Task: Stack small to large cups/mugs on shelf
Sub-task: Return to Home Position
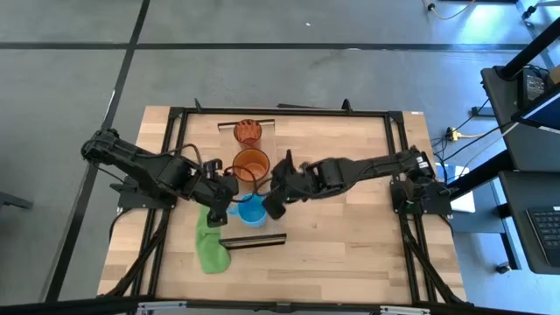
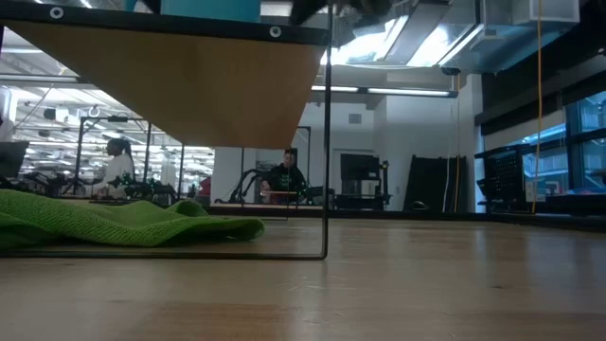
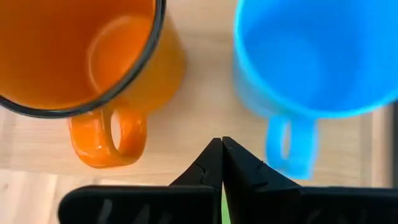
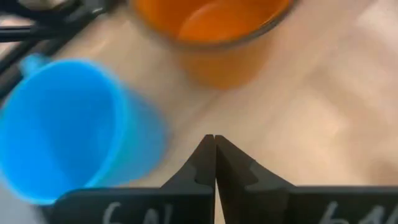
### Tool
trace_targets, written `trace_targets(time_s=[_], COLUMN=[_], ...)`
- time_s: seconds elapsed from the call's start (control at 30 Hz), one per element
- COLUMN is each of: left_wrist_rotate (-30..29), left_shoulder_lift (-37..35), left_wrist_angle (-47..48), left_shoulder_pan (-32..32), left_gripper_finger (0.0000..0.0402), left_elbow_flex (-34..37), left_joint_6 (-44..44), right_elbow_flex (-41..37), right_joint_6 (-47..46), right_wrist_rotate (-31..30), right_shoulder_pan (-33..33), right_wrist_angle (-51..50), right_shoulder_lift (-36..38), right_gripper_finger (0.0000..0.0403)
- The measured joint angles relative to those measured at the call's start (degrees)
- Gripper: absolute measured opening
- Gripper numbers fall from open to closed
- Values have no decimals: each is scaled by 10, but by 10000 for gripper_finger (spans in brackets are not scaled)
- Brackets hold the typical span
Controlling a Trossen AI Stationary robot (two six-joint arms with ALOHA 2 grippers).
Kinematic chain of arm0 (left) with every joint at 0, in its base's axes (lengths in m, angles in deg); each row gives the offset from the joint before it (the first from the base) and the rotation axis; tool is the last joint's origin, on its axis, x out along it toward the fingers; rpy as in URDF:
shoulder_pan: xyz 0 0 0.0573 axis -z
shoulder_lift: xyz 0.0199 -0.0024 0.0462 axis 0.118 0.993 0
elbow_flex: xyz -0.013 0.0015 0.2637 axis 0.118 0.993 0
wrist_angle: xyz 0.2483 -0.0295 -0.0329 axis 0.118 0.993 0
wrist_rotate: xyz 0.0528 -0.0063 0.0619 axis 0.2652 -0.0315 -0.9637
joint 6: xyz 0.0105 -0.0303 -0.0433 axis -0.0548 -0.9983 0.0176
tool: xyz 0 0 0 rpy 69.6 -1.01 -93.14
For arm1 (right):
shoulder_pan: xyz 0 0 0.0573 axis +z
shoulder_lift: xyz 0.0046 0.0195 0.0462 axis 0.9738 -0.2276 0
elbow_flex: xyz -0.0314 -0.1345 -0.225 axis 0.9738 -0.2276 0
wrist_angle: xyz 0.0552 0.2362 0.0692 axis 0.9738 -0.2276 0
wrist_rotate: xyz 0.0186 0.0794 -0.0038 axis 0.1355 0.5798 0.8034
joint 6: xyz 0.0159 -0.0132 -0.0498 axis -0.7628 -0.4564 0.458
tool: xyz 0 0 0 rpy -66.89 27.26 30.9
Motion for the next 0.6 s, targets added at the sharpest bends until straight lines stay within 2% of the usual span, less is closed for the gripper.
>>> trace_targets(time_s=[0.1, 0.17, 0.23, 0.3, 0.37, 0.47, 0.53, 0.6], left_wrist_rotate=[17, 25, -10, -76, -110, -113, -87, -80], left_shoulder_lift=[-35, -65, -100, -134, -162, -201, -225, -247], left_wrist_angle=[-43, -73, -100, -110, -107, -154, -203, -261], left_shoulder_pan=[-4, -10, -14, -11, -8, -1, 6, 11], left_gripper_finger=[0, 0, 0, 0, 0, 3, 6, 11], left_elbow_flex=[-14, -35, -64, -97, -129, -142, -134, -95], left_joint_6=[8, 31, 57, 67, 70, -3, 67, 135], right_elbow_flex=[63, 124, 186, 149, 116, 103, 103, 95], right_joint_6=[43, 110, 184, 248, 306, 257, 271, 361], right_wrist_rotate=[-47, -60, -62, -65, -51, 25, 66, 100], right_shoulder_pan=[-9, -14, -18, -18, -18, -16, -11, 0], right_wrist_angle=[-51, -80, -92, -35, -1, 15, 52, 88], right_shoulder_lift=[0, 0, 1, 56, 104, 158, 179, 197], right_gripper_finger=[9, 14, 19, 21, 22, 22, 22, 22])
